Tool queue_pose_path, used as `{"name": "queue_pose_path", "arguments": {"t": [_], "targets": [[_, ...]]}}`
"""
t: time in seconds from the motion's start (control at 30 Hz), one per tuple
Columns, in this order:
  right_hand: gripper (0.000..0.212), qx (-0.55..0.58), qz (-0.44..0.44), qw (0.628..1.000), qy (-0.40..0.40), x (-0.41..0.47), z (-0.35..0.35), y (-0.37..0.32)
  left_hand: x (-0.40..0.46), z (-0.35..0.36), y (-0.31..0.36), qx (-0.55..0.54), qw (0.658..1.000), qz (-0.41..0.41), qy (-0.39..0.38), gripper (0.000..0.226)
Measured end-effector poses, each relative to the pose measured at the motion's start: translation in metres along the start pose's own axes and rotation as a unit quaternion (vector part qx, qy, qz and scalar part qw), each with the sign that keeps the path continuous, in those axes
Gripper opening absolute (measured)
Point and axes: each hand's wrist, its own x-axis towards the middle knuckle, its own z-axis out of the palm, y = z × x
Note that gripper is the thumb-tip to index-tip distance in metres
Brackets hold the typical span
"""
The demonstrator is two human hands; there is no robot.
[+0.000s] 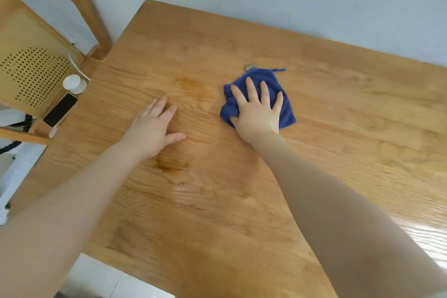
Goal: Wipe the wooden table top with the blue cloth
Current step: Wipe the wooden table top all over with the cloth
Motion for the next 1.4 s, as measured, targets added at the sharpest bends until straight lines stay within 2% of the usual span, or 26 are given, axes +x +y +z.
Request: {"name": "queue_pose_path", "arguments": {"t": [0.1, 0.2, 0.3, 0.53, 0.6, 0.7, 0.8, 1.0, 1.07, 1.13, 1.3, 1.4], "targets": [[0.063, -0.018, -0.064, 0.998, 0.002, -0.034, 0.007, -0.015, 0.003, -0.007, -0.012, -0.015, 0.999, 0.044, -0.011, 0.08], [0.065, -0.018, -0.072, 0.997, -0.008, -0.063, 0.016, -0.031, 0.012, -0.015, -0.027, -0.01, 1.0, 0.022, -0.008, 0.098], [0.064, -0.024, -0.081, 0.996, -0.007, -0.045, 0.012, -0.023, 0.02, -0.015, -0.037, 0.01, 1.0, 0.0, -0.008, 0.112], [0.058, 0.027, 0.074, 0.997, 0.024, 0.026, 0.002, -0.034, 0.028, -0.005, -0.053, -0.005, 0.999, 0.031, 0.019, 0.114], [0.064, 0.013, 0.039, 0.999, 0.023, 0.006, 0.004, -0.047, 0.028, -0.009, -0.052, 0.009, 0.999, 0.033, 0.015, 0.115], [0.072, -0.017, -0.074, 0.997, 0.015, -0.034, 0.018, -0.071, 0.028, -0.008, -0.05, -0.002, 0.999, 0.028, 0.021, 0.114], [0.07, -0.037, -0.102, 0.994, -0.003, -0.029, 0.018, -0.072, 0.031, -0.006, -0.052, -0.014, 0.999, 0.035, 0.023, 0.114], [0.06, -0.002, 0.014, 0.999, 0.031, 0.066, 0.006, -0.071, 0.036, 0.002, -0.057, -0.026, 0.997, 0.044, 0.052, 0.116], [0.058, -0.001, 0.022, 0.999, 0.028, 0.083, 0.002, -0.075, 0.035, 0.001, -0.057, -0.032, 0.997, 0.044, 0.054, 0.116], [0.059, -0.006, 0.001, 1.0, 0.025, 0.077, 0.001, -0.08, 0.033, 0.001, -0.056, -0.036, 0.997, 0.045, 0.053, 0.117], [0.065, -0.022, -0.113, 0.993, 0.011, 0.005, 0.015, -0.105, 0.029, -0.003, -0.055, -0.068, 0.996, 0.047, 0.043, 0.121], [0.063, -0.043, -0.153, 0.987, -0.018, 0.016, 0.011, -0.099, 0.03, -0.005, -0.054, -0.086, 0.995, 0.036, 0.037, 0.127]]}}
